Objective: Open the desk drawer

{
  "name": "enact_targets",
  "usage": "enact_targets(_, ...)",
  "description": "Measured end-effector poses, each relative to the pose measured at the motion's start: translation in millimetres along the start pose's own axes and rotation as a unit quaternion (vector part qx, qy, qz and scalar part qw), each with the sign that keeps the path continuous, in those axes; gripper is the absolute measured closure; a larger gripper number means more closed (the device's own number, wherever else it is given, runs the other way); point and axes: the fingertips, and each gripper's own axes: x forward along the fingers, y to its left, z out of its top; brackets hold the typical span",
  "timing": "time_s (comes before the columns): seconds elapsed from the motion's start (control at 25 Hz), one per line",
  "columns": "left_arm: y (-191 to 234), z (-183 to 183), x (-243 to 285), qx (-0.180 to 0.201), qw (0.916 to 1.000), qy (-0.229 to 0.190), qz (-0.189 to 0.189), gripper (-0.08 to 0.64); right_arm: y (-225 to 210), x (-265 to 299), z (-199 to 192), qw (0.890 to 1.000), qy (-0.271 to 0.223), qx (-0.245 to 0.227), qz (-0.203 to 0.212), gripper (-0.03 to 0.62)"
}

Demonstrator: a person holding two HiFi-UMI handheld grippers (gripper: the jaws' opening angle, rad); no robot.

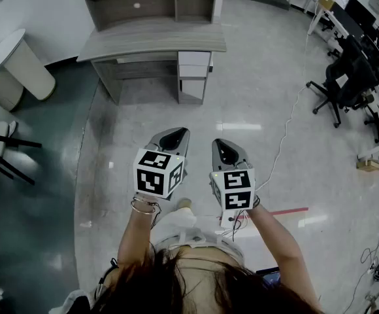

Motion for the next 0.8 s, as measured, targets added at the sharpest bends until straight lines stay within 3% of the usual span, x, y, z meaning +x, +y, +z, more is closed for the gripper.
enact_targets(0.8, 68, 8, 35, -0.021, 0.9997, 0.006, -0.008, 0.538, 1, 66, 18, 1.000, 0.009, 0.007, -0.025, 0.571)
